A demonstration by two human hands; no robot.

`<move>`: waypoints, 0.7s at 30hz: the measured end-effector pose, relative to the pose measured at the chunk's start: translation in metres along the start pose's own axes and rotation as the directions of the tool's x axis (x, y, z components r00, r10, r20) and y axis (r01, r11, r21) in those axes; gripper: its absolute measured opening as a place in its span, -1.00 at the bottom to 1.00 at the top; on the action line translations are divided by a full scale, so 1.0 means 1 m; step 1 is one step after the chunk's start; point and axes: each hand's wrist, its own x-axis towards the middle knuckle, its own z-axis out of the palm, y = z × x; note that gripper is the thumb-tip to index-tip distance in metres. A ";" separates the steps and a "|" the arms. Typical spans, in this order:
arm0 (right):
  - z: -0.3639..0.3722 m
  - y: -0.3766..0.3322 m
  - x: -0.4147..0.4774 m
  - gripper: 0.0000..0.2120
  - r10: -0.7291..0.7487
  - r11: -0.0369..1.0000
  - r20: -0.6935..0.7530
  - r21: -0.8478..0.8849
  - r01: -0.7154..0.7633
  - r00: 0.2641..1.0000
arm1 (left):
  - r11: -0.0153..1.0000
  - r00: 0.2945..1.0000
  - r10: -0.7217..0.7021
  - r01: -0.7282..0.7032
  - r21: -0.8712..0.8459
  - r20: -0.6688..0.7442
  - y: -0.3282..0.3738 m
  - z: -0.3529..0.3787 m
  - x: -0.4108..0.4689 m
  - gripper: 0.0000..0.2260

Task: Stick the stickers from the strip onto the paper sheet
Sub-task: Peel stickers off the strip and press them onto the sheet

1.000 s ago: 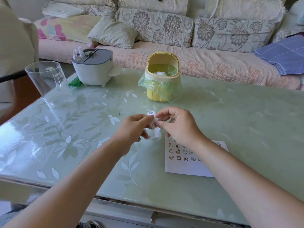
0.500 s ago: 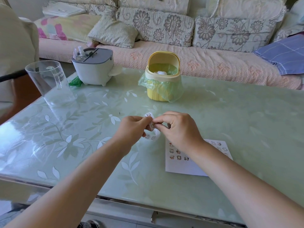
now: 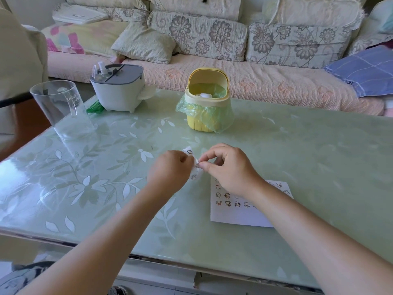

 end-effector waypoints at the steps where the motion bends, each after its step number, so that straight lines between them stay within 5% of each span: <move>1: -0.003 0.001 -0.001 -0.91 0.055 0.998 0.010 0.035 -0.055 0.998 | 0.992 0.999 0.046 -0.044 0.120 -0.007 0.001 0.002 -0.002 -0.67; 8: -0.025 0.011 -0.006 -0.92 0.271 0.947 0.023 0.173 -0.271 0.962 | 0.880 0.965 0.259 -0.220 0.420 -0.037 0.014 0.013 -0.015 -0.62; 15: -0.051 0.023 -0.020 -0.93 0.334 0.927 0.039 0.167 -0.336 0.942 | 0.821 0.857 0.502 -0.431 0.374 -0.113 0.022 0.021 -0.018 -0.71; 21: -0.075 0.044 -0.037 -0.85 0.432 0.893 0.023 0.127 -0.431 0.902 | 0.690 0.711 0.700 -0.696 0.197 0.059 0.039 0.051 -0.030 -0.79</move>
